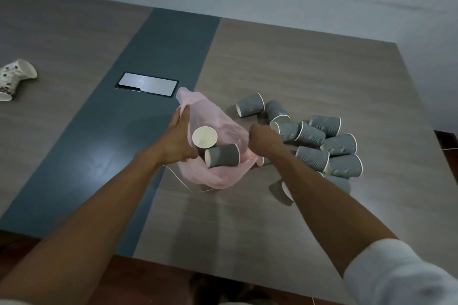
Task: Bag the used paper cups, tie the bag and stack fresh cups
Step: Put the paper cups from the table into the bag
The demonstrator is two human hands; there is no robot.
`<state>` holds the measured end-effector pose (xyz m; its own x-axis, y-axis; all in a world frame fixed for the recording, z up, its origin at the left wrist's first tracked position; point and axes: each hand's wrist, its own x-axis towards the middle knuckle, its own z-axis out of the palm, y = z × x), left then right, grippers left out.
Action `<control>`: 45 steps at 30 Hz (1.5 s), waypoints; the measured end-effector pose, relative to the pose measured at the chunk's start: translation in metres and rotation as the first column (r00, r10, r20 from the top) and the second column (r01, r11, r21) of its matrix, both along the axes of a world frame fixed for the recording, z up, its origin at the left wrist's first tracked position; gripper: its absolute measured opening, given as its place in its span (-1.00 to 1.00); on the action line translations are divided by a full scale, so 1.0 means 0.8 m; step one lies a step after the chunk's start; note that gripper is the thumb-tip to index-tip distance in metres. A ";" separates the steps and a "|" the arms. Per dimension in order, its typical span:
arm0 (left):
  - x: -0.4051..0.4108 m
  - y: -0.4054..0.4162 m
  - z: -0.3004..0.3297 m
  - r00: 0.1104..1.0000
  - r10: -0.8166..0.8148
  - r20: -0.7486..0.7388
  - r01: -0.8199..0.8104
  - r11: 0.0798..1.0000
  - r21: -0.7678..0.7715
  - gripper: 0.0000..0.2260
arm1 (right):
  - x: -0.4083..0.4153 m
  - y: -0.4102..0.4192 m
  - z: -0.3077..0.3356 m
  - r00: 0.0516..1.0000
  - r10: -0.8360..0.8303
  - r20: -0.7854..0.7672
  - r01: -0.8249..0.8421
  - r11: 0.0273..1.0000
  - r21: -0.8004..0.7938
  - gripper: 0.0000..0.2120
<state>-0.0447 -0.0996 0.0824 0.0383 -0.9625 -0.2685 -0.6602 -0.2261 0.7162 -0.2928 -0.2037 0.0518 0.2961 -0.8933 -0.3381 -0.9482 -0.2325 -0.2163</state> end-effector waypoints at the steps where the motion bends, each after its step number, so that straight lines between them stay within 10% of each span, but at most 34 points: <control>1: -0.001 -0.002 -0.002 1.000 0.011 0.016 -0.011 1.000 -0.016 0.22 | -0.013 -0.009 0.000 0.995 0.079 -0.061 -0.079 0.997 -0.002 -0.69; 9: -0.002 -0.015 -0.010 0.921 0.175 0.349 -0.129 0.980 -0.151 -0.33 | -0.065 -0.007 -0.056 0.832 0.421 -0.360 -0.468 0.882 -0.050 -0.40; 14: 0.005 -0.014 -0.007 0.925 0.143 0.353 -0.102 0.986 -0.132 -0.28 | -0.029 -0.061 0.015 0.953 0.105 0.285 -0.168 0.964 0.207 -0.50; 21: 0.011 -0.012 0.006 0.953 0.203 0.226 -0.170 0.973 -0.155 -0.32 | 0.051 -0.045 0.018 0.454 -0.361 0.815 -0.068 0.897 0.436 -0.52; 24: 0.016 -0.011 0.013 0.958 0.249 0.144 -0.220 0.956 -0.192 -0.42 | 0.070 -0.026 -0.006 0.479 -0.418 0.772 -0.109 0.844 0.525 -0.58; 31: 0.012 -0.011 0.019 0.948 0.310 -0.076 -0.319 0.926 -0.202 -0.46 | 0.099 0.016 -0.028 0.713 0.258 0.652 -0.431 0.895 0.117 -0.48; 36: 0.012 -0.019 0.019 0.958 0.281 -0.062 -0.287 0.918 -0.272 -0.36 | 0.091 0.001 -0.024 0.773 0.629 0.083 -0.632 0.775 0.009 -0.41; 39: 0.012 -0.020 0.012 0.966 0.258 -0.019 -0.255 0.936 -0.243 -0.31 | 0.059 -0.038 -0.003 0.878 0.291 0.381 -0.387 0.898 0.208 -0.39; 42: 0.012 -0.024 0.005 0.958 0.268 0.099 -0.241 0.945 -0.222 -0.31 | 0.036 -0.089 0.013 0.796 -0.086 0.599 0.056 0.996 0.068 -0.78; 45: 0.009 -0.030 0.000 0.914 0.320 0.247 -0.262 0.934 -0.241 -0.39 | 0.015 -0.135 0.007 0.747 -0.275 0.605 0.337 0.942 0.012 -0.69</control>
